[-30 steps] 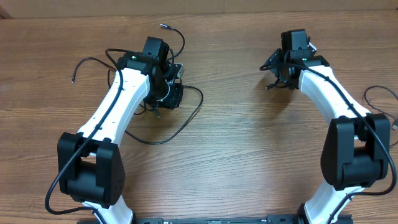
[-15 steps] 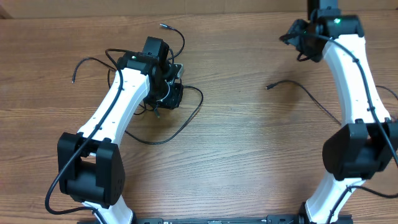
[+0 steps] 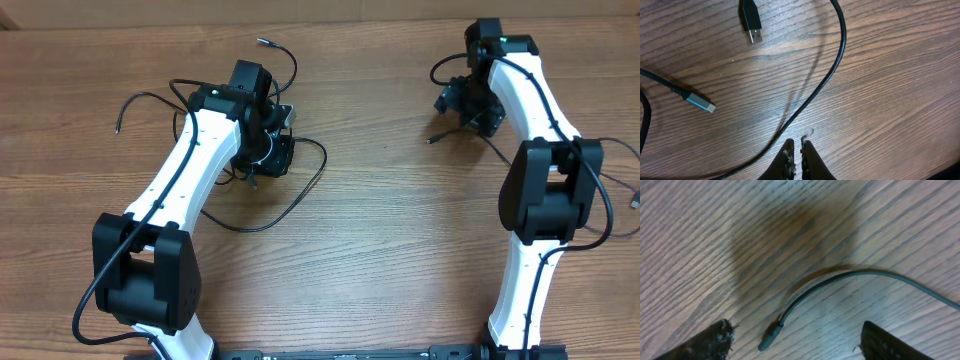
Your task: Untangle cables
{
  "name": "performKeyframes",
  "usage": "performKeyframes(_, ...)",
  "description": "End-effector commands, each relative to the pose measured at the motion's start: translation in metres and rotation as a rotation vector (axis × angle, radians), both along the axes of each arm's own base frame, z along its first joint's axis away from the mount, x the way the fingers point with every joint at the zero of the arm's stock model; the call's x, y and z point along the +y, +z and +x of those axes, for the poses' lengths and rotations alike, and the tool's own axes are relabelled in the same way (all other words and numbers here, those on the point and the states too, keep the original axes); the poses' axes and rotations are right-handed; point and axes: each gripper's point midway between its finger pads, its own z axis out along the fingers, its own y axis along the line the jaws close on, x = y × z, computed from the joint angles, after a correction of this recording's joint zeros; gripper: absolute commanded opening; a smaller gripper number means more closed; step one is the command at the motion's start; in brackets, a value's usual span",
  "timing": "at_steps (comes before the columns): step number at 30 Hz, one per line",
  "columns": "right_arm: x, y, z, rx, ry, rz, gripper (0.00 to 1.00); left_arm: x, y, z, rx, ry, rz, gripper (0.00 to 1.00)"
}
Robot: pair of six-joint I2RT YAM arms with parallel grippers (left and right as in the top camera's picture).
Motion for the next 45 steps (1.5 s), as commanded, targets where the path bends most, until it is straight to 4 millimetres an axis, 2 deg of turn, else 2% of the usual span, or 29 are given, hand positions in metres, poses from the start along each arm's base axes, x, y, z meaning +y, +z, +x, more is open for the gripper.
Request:
performKeyframes(1, 0.007, -0.008, 0.001, 0.008, -0.063, 0.037, 0.76, -0.003, 0.004, 0.000, -0.011, -0.005, -0.001, 0.08)
performKeyframes(3, 0.007, -0.010, 0.000, 0.013, -0.096, 0.038, 0.72, -0.003, 0.004, 0.001, -0.015, -0.005, -0.002, 0.08)
performKeyframes(14, 0.008, -0.042, -0.015, 0.052, -0.161, 0.048, 0.71, -0.003, 0.004, 0.001, -0.014, -0.005, -0.001, 0.08)
performKeyframes(18, 0.010, -0.042, -0.011, 0.037, -0.157, 0.052, 0.47, -0.003, 0.004, 0.001, -0.013, -0.005, -0.001, 0.08)
performKeyframes(22, 0.010, -0.042, -0.012, 0.041, -0.157, 0.052, 0.12, -0.003, 0.004, 0.000, -0.013, -0.005, -0.001, 0.08)
performKeyframes(23, 0.010, -0.042, -0.013, 0.043, -0.157, 0.052, 0.06, -0.003, 0.004, 0.001, -0.014, -0.005, -0.001, 0.08)
performKeyframes(28, 0.004, -0.034, -0.008, 0.028, -0.158, 0.051, 0.04, -0.003, 0.004, 0.000, -0.012, -0.005, -0.001, 0.08)
performKeyframes(31, -0.008, -0.016, 0.003, -0.012, -0.122, 0.046, 0.04, -0.002, 0.004, -0.001, -0.008, -0.005, 0.000, 0.08)
performKeyframes(36, -0.065, 0.056, 0.027, -0.162, -0.183, 0.011, 0.04, -0.002, 0.003, -0.001, -0.005, -0.005, 0.001, 0.08)
performKeyframes(39, -0.110, 0.105, 0.036, -0.285, -0.240, -0.010, 0.04, -0.002, 0.004, -0.001, -0.006, -0.005, 0.001, 0.08)
performKeyframes(42, -0.163, 0.145, 0.032, -0.386, -0.338, -0.038, 0.04, -0.002, 0.004, -0.001, -0.006, -0.004, 0.001, 0.08)
performKeyframes(43, -0.173, 0.150, 0.030, -0.399, -0.357, -0.044, 0.04, -0.002, 0.004, -0.001, -0.006, -0.004, 0.001, 0.08)
performKeyframes(44, -0.197, 0.159, 0.023, -0.421, -0.403, -0.057, 0.04, -0.002, 0.004, -0.001, -0.006, -0.004, 0.001, 0.08)
performKeyframes(45, -0.209, 0.160, 0.018, -0.425, -0.430, -0.062, 0.04, -0.002, 0.004, -0.001, -0.005, -0.004, 0.001, 0.08)
